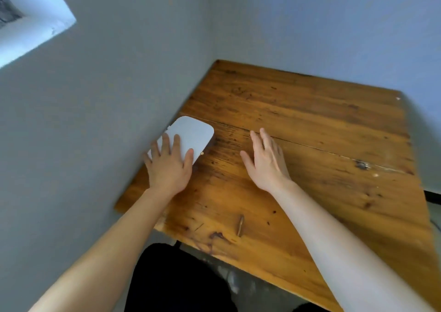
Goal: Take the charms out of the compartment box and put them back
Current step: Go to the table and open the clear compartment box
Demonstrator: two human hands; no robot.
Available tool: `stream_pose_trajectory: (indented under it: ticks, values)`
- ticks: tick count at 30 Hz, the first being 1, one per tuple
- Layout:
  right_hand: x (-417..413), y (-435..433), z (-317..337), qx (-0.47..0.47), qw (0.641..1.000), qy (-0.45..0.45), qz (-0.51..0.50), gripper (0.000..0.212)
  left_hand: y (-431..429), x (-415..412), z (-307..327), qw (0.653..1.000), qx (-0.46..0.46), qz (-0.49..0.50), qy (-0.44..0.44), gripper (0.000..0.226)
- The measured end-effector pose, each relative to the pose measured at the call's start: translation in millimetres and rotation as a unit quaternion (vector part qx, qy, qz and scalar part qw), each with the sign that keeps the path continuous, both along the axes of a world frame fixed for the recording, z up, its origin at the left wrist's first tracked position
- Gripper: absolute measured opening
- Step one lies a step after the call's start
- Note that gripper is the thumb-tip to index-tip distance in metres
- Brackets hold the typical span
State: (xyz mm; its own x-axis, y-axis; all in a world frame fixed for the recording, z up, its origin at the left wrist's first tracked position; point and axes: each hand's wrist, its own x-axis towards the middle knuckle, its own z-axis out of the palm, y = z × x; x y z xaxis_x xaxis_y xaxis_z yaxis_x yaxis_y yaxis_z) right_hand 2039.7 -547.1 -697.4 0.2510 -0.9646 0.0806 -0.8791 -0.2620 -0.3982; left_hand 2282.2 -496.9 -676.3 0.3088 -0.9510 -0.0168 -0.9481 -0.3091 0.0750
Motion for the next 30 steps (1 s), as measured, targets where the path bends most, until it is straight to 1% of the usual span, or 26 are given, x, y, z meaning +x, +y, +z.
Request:
stream_pose_trajectory:
  ticks: [5, 7, 9, 11, 13, 15, 17, 20, 23, 25, 28, 30]
  values:
    - [5, 62, -2, 0.039, 0.992, -0.117, -0.026, 0.055, 37, -4, -6, 0.991, -0.012, -0.131, 0.01, 0.07]
    - [7, 82, -4, 0.042, 0.99, -0.133, -0.022, 0.055, 49, -2, -7, 0.981, -0.035, -0.188, 0.028, 0.07]
    - [9, 95, -7, 0.041, 0.99, -0.134, -0.017, 0.06, 58, -1, -7, 0.969, -0.078, -0.226, 0.068, 0.071]
    - [12, 104, -12, 0.043, 0.991, -0.129, -0.009, 0.066, 67, 1, -10, 0.961, -0.138, -0.209, 0.115, 0.074]
    - [15, 110, -16, 0.038, 0.992, -0.121, 0.003, 0.069, 80, 2, -19, 0.956, -0.179, -0.151, 0.175, 0.079]
    - [19, 112, -19, 0.023, 0.993, -0.111, 0.013, 0.071, 92, 4, -31, 0.947, -0.17, -0.11, 0.249, 0.094]
    - [22, 113, -23, 0.013, 0.994, -0.109, 0.012, 0.073, 100, 9, -39, 0.939, -0.146, -0.099, 0.295, 0.107]
    - [23, 114, -29, -0.018, 0.996, -0.086, 0.01, 0.077, 98, 16, -42, 0.939, -0.135, -0.115, 0.294, 0.112]
    - [24, 115, -35, -0.06, 0.997, -0.046, 0.024, 0.083, 98, 21, -44, 0.943, -0.131, -0.136, 0.275, 0.114]
    - [25, 115, -38, -0.072, 0.996, -0.041, 0.021, 0.086, 99, 23, -45, 0.942, -0.136, -0.132, 0.277, 0.112]
    - [26, 113, -39, -0.069, 0.995, -0.065, -0.002, 0.089, 92, 21, -42, 0.937, -0.152, -0.119, 0.29, 0.108]
    - [26, 113, -39, -0.048, 0.992, -0.112, -0.036, 0.091, 83, 16, -38, 0.935, -0.148, -0.124, 0.297, 0.107]
